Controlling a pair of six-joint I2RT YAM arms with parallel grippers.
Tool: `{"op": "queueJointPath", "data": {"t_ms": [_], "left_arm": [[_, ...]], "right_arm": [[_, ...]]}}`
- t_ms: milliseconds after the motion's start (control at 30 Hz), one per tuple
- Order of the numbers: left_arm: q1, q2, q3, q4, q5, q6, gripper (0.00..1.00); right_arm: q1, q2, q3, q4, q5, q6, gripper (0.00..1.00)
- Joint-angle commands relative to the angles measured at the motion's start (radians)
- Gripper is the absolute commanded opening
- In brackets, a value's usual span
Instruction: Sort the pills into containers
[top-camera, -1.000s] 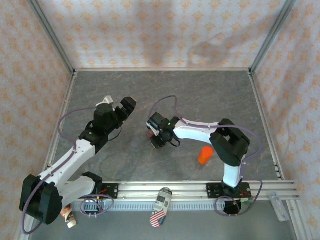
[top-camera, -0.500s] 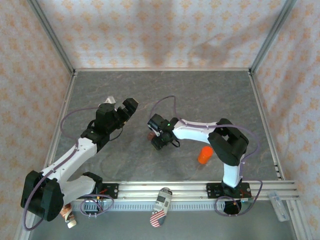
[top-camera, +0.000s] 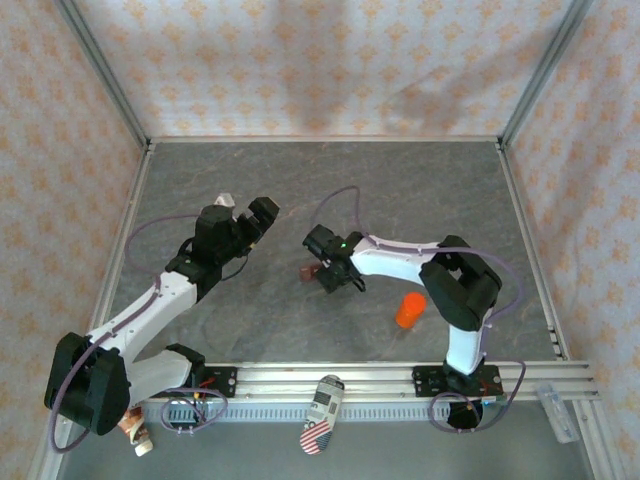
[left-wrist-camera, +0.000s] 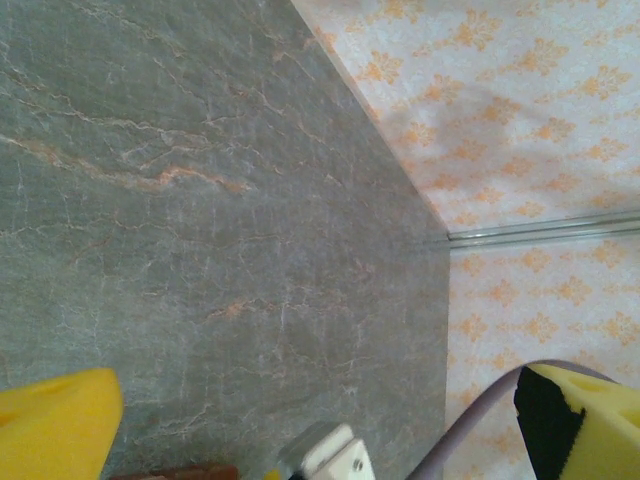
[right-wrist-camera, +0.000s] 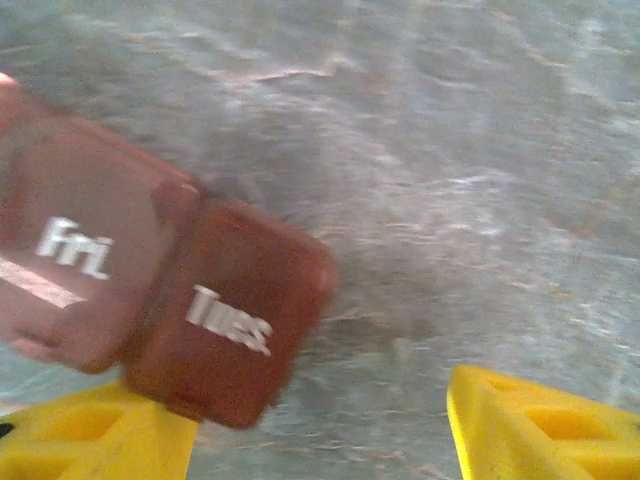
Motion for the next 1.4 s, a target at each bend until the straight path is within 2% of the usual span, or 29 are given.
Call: {"op": "queueJointPath", "data": {"t_ms": [0,167,300,400,533,633,800,1000,1367], "left_arm": [[0.007,0.007,0.037,0.038,0.008,0.028,1.00],[0.007,0.024,0.067,-0.020,0.013,0.083,1.00],[0.008,0.053,0.123,-0.161,0.028,0.194,1.00],[0.003,0.080,0.171,-0.315,0.021,0.321,1.00],[-0.034,0.098,0.197,-0.474,-0.038,0.467,1.00],[-0.102,0.102,0.197,-0.535,-0.116,0.523,1.00],[-0.212,0.118,0.171,-0.571,-0.221,0.600,1.00],[-0.299,0.162,0.158,-0.581,-0.310,0.664,0.99],[-0.409,0.293,0.191,-0.561,-0.376,0.729,0.99]], "right_arm": [[-0.030,-0.061,0.021,-0.048,0.056,0.027,0.66],[-0.046,-0.154,0.014,-0.086,0.025,0.066,0.66],[-0.059,-0.210,0.052,-0.117,-0.002,0.161,0.66],[-0.073,-0.191,0.109,-0.145,-0.014,0.246,0.68],[-0.103,-0.145,0.149,-0.135,-0.056,0.319,0.70],[-0.129,-0.123,0.138,-0.092,-0.107,0.348,0.70],[-0.141,-0.102,0.112,-0.050,-0.150,0.364,0.70],[-0.142,-0.063,0.096,-0.031,-0.152,0.366,0.70],[-0.143,0.013,0.099,-0.015,-0.153,0.364,0.70]]}}
